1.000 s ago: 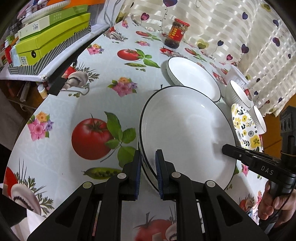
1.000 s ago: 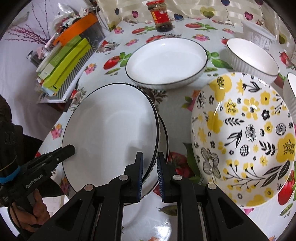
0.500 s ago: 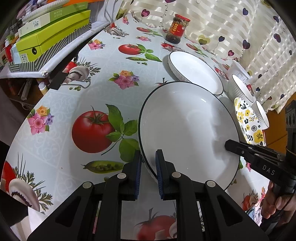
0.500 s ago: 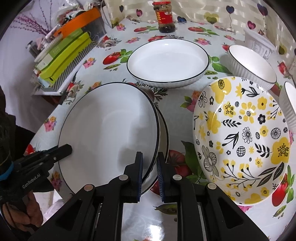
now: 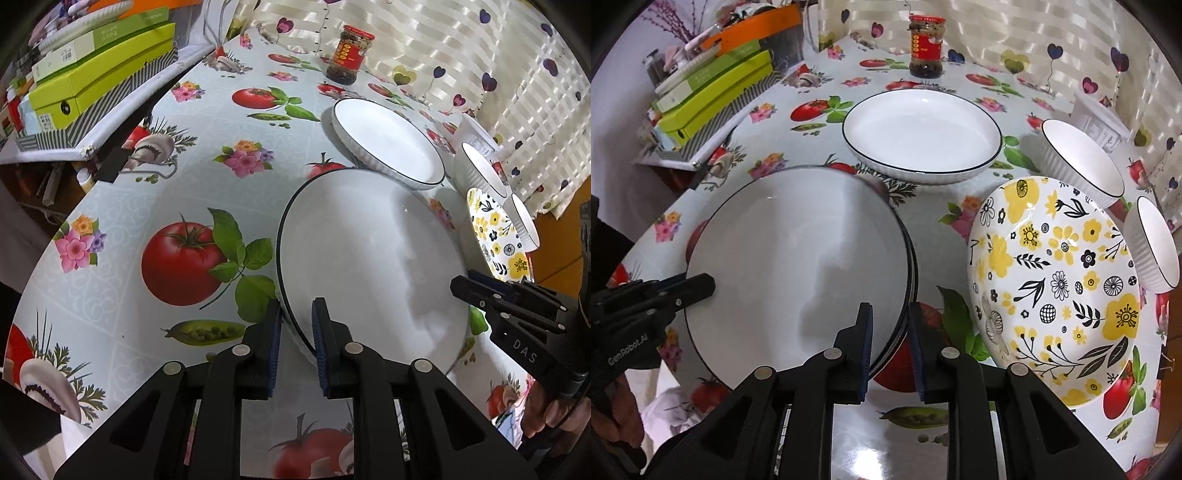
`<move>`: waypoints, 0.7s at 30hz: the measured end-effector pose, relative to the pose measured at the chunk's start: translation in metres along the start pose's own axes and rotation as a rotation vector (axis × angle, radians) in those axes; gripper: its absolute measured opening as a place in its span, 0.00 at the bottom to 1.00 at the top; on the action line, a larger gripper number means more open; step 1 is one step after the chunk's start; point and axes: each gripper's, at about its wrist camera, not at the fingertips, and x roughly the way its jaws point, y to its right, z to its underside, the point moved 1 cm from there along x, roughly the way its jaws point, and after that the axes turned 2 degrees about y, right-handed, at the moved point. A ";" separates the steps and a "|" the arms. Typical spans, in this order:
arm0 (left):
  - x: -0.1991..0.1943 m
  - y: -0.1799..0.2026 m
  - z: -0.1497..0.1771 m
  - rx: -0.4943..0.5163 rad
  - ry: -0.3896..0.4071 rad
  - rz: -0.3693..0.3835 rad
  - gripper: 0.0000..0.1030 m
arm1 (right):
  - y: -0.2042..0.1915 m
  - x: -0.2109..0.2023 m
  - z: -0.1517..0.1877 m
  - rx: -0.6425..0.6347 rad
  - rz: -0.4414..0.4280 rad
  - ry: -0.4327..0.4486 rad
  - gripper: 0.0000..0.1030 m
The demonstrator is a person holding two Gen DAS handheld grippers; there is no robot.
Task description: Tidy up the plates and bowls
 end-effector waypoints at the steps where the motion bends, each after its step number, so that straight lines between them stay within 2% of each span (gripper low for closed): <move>1: 0.000 0.001 0.000 0.004 0.001 -0.006 0.18 | 0.000 0.000 0.000 -0.003 0.003 0.005 0.19; 8: -0.001 -0.001 0.001 0.003 0.015 0.006 0.18 | 0.002 -0.002 0.001 0.004 -0.002 0.031 0.19; 12: -0.018 -0.008 -0.007 -0.011 0.115 -0.029 0.18 | 0.007 -0.006 0.001 0.011 0.000 0.059 0.17; 15: -0.020 -0.008 -0.014 -0.008 0.146 -0.026 0.18 | 0.009 -0.004 0.001 0.016 -0.004 0.059 0.12; 21: 0.000 -0.001 -0.013 0.019 0.112 -0.036 0.12 | 0.011 -0.001 0.002 0.022 -0.019 0.062 0.08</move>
